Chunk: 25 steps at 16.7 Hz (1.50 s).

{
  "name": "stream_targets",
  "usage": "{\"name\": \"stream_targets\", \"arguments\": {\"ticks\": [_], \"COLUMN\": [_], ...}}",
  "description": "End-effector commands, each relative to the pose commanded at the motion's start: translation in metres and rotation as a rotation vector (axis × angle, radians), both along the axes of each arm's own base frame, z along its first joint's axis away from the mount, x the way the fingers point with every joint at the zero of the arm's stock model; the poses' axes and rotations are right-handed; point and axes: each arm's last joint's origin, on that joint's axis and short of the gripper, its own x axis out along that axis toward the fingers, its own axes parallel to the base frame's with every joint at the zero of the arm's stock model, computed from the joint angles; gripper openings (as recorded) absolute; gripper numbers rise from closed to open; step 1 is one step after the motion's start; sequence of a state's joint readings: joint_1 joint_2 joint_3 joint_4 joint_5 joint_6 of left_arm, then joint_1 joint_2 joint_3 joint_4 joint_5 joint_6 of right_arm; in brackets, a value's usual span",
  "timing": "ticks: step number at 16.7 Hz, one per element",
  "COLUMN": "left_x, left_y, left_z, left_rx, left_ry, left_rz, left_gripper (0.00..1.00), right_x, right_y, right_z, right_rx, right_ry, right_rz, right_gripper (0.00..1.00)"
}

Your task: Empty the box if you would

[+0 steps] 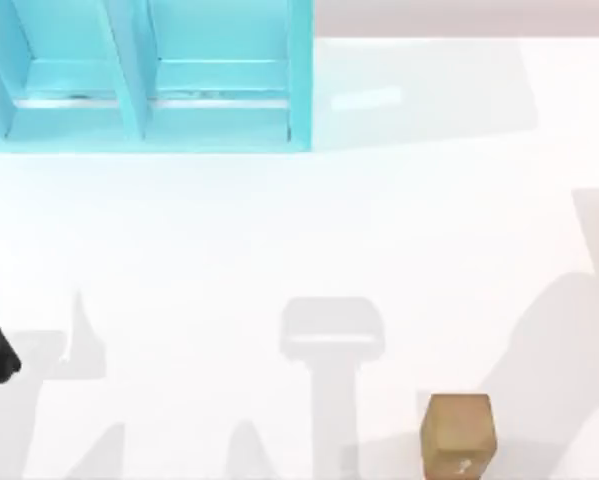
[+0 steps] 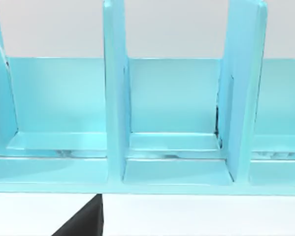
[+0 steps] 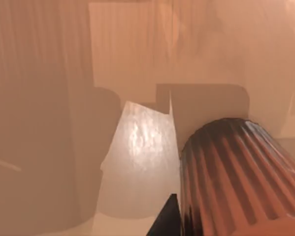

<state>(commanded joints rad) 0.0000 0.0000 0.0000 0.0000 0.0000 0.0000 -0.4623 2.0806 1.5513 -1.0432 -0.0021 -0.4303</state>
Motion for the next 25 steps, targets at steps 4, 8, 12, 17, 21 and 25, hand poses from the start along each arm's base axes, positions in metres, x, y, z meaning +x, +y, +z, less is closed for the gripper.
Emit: {"name": "stream_targets", "arguments": {"ticks": [4,8,12,17,21,25], "left_x": [0.000,0.000,0.000,0.000,0.000,0.000], "left_y": [0.000,0.000,0.000,0.000,0.000,0.000], "left_z": [0.000,0.000,0.000,0.000,0.000,0.000], "left_rx": [0.000,0.000,0.000,0.000,0.000,0.000], "left_ry": [0.000,0.000,0.000,0.000,0.000,0.000], "left_rz": [0.000,0.000,0.000,0.000,0.000,0.000], "left_gripper": [1.00,1.00,1.00,1.00,1.00,1.00], "right_x": [0.000,0.000,0.000,-0.004,-0.006,-0.003], "right_y": [0.000,0.000,0.001,-0.008,-0.011,-0.006], "right_z": [0.000,0.000,0.001,0.039,0.096,0.129], "right_rx": [0.000,0.000,0.000,0.027,0.024,0.001], "right_ry": [0.000,0.000,-0.001,-0.062,-0.144,-0.130], "right_rz": [0.000,0.000,0.001,-0.032,-0.029,-0.006], "right_gripper": [0.00,0.00,0.00,0.00,0.00,0.00]}}
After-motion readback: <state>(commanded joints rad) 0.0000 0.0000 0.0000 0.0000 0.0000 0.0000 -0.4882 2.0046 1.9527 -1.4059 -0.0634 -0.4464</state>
